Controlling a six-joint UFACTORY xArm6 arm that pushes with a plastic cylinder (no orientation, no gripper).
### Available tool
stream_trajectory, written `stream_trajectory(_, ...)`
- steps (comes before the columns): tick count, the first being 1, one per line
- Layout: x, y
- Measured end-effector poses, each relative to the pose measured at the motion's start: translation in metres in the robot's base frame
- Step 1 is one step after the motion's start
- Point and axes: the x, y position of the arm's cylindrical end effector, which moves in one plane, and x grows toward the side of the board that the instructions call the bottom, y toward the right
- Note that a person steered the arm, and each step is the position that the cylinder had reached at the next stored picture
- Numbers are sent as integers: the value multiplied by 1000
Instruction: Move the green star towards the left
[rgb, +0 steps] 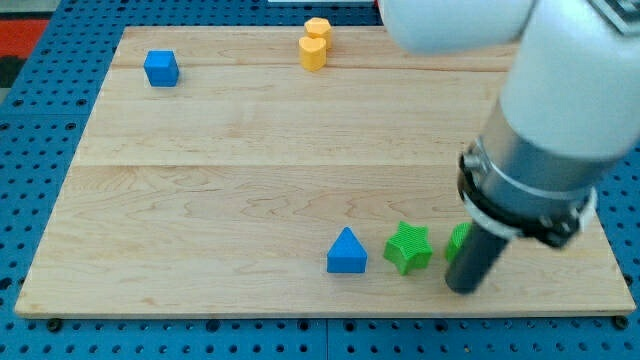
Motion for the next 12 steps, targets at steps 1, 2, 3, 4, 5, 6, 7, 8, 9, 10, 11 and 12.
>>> stream_trajectory(1,-59,-59)
stream_trajectory(2,-67,-81)
stream_trajectory(3,-47,-41)
stream_trajectory(4,-32,-82)
stream_trajectory(5,-84,-163)
stream_trajectory(6,-145,-198)
stream_trajectory(7,-112,-215)
stream_trajectory(8,-84,-168)
stream_trajectory(9,-86,-168)
stream_trajectory(10,-60,-178)
stream_trajectory(11,-19,-191)
stream_trajectory(12,-1,-240)
